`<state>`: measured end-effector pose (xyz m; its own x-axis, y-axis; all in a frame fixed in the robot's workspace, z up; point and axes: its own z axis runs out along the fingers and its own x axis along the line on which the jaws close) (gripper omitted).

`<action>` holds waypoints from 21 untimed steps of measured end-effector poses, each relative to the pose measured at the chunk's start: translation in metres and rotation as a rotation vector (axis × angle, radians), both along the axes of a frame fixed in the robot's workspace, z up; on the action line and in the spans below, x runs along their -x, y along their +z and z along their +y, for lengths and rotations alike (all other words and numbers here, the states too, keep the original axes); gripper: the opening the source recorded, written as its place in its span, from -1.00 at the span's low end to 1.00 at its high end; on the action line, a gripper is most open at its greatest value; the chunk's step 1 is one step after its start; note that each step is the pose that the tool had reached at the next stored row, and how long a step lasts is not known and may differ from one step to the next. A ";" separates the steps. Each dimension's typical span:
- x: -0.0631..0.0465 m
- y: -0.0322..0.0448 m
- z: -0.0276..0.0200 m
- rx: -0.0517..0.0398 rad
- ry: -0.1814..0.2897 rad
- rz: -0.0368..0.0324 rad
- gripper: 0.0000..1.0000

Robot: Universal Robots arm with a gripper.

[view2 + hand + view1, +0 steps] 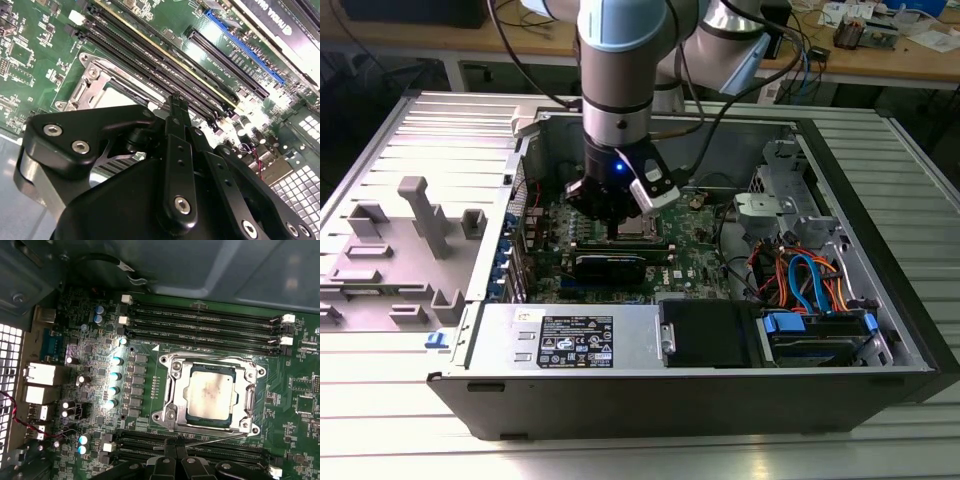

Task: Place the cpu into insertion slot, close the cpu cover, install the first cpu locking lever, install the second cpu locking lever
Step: 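Install the second cpu locking lever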

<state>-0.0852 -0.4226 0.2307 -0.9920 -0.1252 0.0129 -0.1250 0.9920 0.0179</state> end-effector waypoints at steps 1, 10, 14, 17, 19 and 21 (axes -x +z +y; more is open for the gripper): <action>0.000 -0.0001 0.0000 -0.0008 0.002 -0.0001 -0.79; 0.004 -0.0023 -0.0002 -0.0045 0.012 0.0000 -0.79; 0.006 -0.0035 -0.0002 -0.0045 0.018 -0.0001 -0.79; 0.008 -0.0049 -0.0002 -0.0044 0.022 0.0000 -0.79; 0.009 -0.0058 -0.0002 -0.0045 0.024 0.0000 -0.79; 0.010 -0.0076 -0.0002 -0.0046 0.027 0.0000 -0.79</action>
<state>-0.0948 -0.4228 0.2232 -0.9883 -0.1518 0.0123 -0.1515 0.9882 0.0224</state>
